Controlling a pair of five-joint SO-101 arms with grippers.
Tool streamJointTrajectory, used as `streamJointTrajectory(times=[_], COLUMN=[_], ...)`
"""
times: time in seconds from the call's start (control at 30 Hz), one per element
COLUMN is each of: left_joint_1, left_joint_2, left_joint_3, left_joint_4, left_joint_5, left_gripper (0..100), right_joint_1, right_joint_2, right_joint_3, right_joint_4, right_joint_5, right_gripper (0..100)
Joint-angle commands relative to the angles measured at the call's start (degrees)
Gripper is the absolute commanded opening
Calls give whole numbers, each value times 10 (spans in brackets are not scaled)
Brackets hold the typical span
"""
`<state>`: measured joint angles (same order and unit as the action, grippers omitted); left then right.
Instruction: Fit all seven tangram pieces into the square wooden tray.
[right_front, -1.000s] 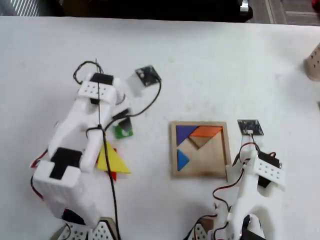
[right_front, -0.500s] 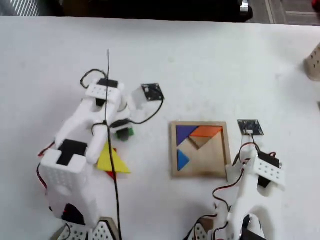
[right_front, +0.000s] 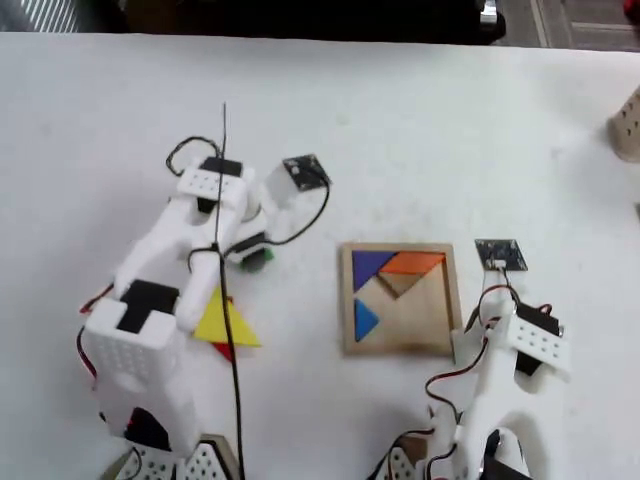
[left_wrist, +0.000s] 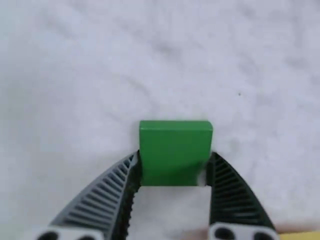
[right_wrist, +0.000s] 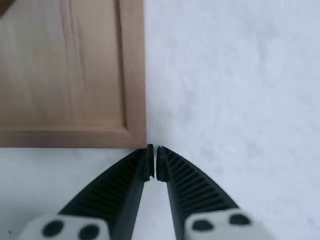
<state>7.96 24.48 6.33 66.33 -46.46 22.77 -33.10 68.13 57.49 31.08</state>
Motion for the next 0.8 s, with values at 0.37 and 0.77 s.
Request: streamJointTrajectory(times=[0.37, 0.77], left_joint_1=[135, 319], left_joint_2=[-183, -257], left_joint_3=[3, 125], left_joint_4=[50, -91], left_joint_5=[290, 302], left_gripper=[98, 98], right_joint_1=[-7, -7], right_joint_2=[-18, -18], right_joint_3=[-4, -4], right_joint_4=[-5, -5], right_joint_5=[6, 6], right_gripper=[21, 21])
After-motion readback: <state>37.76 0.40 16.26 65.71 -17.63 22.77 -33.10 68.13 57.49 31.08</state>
